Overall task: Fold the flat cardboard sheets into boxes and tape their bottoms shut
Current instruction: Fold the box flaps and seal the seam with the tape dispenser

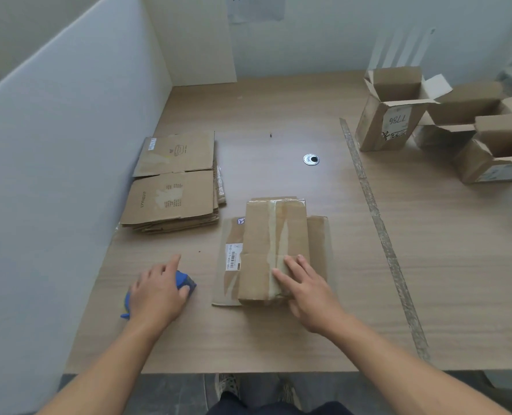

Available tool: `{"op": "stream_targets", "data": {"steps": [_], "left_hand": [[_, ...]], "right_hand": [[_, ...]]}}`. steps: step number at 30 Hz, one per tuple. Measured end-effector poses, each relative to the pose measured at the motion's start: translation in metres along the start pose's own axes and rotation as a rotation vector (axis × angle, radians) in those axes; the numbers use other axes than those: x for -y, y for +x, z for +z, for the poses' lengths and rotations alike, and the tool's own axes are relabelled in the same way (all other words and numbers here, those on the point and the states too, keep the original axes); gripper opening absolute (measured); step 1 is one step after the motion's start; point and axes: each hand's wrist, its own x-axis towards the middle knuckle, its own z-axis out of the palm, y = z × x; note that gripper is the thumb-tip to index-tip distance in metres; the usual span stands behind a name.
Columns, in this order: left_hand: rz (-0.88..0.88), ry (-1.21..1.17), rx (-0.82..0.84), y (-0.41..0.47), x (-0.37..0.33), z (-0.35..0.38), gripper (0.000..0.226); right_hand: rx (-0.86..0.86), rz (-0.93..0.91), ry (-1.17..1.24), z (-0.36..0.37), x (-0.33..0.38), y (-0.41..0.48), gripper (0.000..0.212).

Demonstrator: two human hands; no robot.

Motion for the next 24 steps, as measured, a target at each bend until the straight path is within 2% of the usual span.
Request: {"op": "stream_targets", "data": {"steps": [5,9,15,20,24], "left_hand": [[-0.044,0.039,0.125,0.012,0.036,0.019,0.07],[-0.007,-0.173,0.219,0.011,0.047,0.042,0.075],[0.186,-0.225,0.15,-0.004,0.048,0.056,0.08],[0.243,-0.231,0.089,-0.013,0.045,0.068,0.067],[0.299,-0.272,0.055,-0.014,0.052,0.071,0.072]], "right_hand": [[0.05,0.045,0.017,-0.003,0.003,-0.002,0.069],[0.065,0.072,0.036,-0.002,0.004,-0.004,0.067],[0.059,0.116,0.066,-0.001,0.01,-0.005,0.065],[0.064,0.135,0.074,-0.004,0.013,-0.006,0.064],[0.066,0.138,0.07,-0.004,0.014,-0.008,0.063]]}}
